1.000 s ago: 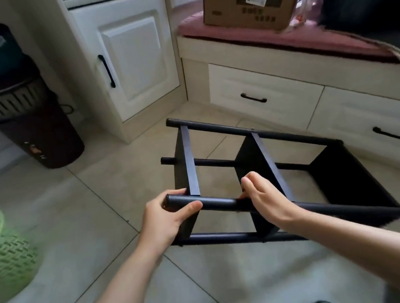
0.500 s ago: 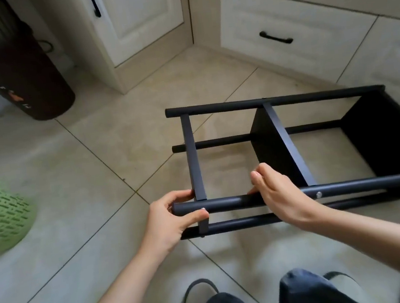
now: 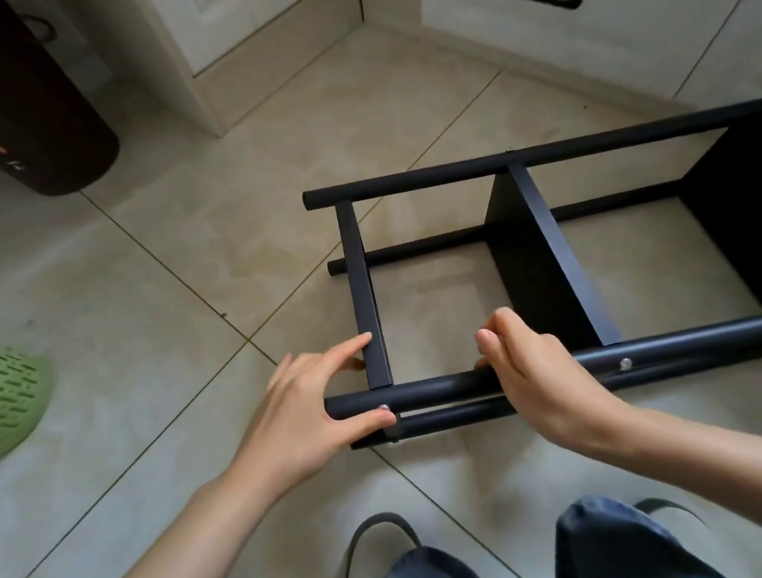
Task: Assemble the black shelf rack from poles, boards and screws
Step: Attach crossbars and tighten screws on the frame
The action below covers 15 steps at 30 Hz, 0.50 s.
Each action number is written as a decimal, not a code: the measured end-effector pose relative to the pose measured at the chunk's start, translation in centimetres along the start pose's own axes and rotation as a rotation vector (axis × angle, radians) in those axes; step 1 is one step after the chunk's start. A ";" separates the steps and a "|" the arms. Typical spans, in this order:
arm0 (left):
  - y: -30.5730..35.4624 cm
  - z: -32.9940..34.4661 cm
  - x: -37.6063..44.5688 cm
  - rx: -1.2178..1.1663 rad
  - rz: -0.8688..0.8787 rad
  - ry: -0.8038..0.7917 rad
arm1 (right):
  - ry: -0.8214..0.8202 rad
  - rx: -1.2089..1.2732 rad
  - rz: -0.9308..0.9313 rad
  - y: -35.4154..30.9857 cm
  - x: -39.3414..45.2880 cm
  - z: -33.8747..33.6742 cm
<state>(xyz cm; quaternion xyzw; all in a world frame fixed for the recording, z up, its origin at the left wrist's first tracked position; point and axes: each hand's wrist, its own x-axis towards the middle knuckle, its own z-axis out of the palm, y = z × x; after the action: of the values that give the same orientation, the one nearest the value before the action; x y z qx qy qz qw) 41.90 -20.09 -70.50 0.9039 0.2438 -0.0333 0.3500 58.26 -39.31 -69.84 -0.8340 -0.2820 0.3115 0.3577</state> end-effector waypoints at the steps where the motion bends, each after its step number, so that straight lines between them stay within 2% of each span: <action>1: -0.1 -0.3 0.3 0.049 0.042 -0.006 | -0.013 -0.022 0.004 0.1 0.1 0.0; 6: -0.8 -1.3 1.9 0.235 0.262 0.015 | -0.090 -0.172 0.010 0.4 1.1 -0.6; 12: -1.8 -1.4 3.9 0.390 0.424 -0.115 | -0.256 -0.232 -0.014 1.0 3.0 -2.1; 15: -2.3 -1.2 4.8 0.528 0.441 -0.194 | -0.244 -0.235 -0.059 1.2 3.9 -2.4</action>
<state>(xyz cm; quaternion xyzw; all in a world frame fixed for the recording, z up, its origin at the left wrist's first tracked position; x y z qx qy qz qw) 44.89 -15.86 -72.16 0.9866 -0.0086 -0.1047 0.1245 62.81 -38.34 -70.69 -0.8174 -0.3820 0.3649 0.2298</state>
